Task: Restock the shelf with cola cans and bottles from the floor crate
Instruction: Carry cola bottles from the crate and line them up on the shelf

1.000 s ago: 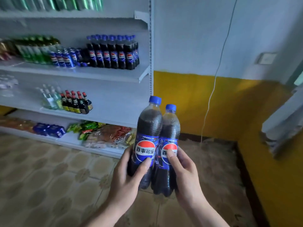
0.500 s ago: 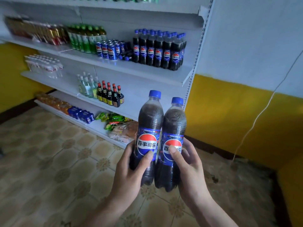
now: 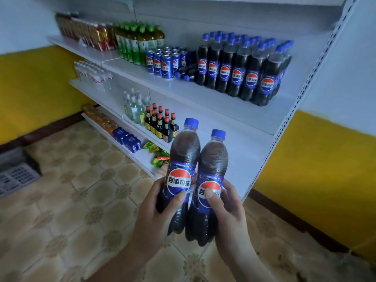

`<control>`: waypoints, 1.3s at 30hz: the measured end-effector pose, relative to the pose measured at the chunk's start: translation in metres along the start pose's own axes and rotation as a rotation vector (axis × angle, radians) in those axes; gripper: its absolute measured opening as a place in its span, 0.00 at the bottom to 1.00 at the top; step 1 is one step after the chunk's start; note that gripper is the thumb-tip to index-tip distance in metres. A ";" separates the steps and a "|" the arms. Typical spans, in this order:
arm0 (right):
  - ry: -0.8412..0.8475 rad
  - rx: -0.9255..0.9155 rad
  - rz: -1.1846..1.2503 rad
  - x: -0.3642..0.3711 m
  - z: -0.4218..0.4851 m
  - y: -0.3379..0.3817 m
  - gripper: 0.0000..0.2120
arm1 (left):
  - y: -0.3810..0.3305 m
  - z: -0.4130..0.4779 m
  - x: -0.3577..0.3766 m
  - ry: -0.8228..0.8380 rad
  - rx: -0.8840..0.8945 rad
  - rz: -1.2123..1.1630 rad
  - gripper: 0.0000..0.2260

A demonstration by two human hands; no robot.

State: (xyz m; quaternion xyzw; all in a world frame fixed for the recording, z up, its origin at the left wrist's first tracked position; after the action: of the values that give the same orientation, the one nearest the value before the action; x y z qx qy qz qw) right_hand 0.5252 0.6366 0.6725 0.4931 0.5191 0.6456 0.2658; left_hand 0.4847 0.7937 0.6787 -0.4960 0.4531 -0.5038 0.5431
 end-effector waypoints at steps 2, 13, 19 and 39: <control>0.032 0.004 -0.014 -0.011 0.037 0.008 0.17 | -0.002 0.035 -0.001 -0.031 0.000 0.016 0.15; 0.109 -0.044 -0.181 -0.025 0.182 0.052 0.16 | -0.015 0.171 -0.038 -0.010 0.030 0.126 0.17; 0.092 -0.130 -0.278 -0.026 0.249 0.061 0.20 | -0.005 0.249 -0.073 0.091 0.057 0.200 0.23; -0.199 -0.229 -0.568 -0.019 0.462 0.083 0.22 | 0.011 0.549 -0.153 0.565 0.177 0.348 0.31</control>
State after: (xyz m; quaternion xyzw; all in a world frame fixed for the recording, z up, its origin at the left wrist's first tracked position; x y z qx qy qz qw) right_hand 0.9677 0.7820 0.7311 0.3562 0.5313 0.5486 0.5384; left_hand 1.0177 0.9909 0.7204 -0.2029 0.6179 -0.5586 0.5149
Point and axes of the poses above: each hand's wrist, its own z-axis towards the middle knuckle, its own x-axis out of the palm, y = z × x, the point moved 2 cm from there along z, towards the middle knuckle, and after that the axes turned 15 degrees about y, right-handed, at the moved point
